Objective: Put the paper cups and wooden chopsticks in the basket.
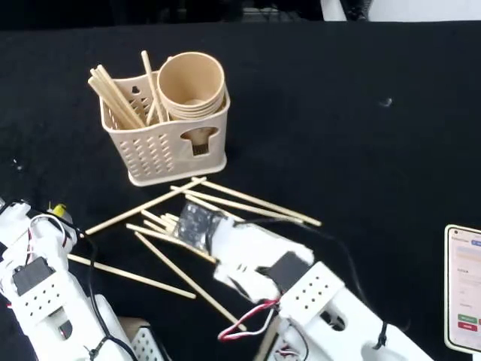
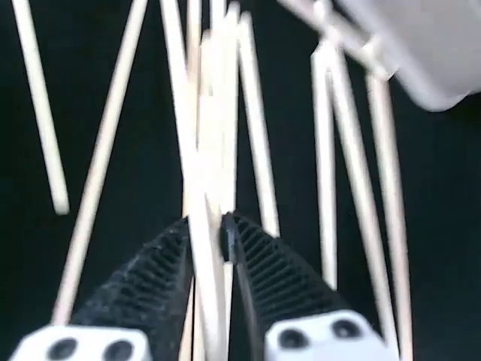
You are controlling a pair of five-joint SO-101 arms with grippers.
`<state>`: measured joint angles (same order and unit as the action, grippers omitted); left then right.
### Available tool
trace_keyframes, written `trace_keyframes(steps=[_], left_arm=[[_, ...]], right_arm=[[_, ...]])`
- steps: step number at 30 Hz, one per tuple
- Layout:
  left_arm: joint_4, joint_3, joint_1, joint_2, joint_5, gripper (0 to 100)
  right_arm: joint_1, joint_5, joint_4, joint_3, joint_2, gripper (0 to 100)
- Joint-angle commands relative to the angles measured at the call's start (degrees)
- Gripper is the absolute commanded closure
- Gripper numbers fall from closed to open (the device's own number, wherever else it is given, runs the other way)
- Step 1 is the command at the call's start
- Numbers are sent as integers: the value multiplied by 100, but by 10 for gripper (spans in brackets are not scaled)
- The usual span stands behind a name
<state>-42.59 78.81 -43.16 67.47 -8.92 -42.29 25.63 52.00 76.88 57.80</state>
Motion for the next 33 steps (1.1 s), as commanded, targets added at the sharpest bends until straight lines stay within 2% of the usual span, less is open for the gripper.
trace_keyframes(steps=[1,3,10,20,26,29,33], left_arm=[[88,-48,-48,26,-35,773],[88,-48,-48,26,-35,773],[88,-48,-40,26,-35,773],[88,-48,-48,26,-35,773],[88,-48,-48,26,-35,773],[88,-48,-48,26,-35,773],[88,-48,-48,26,-35,773]], right_arm=[[-9,123,273,-66,101,807],[-9,123,396,-180,101,785],[-9,-44,105,-760,-391,818],[-18,-167,-404,-2589,-4110,790],[18,-149,-378,-3169,-5209,791],[229,62,-387,-3301,-5341,844],[404,273,-360,-3284,-5156,984]])
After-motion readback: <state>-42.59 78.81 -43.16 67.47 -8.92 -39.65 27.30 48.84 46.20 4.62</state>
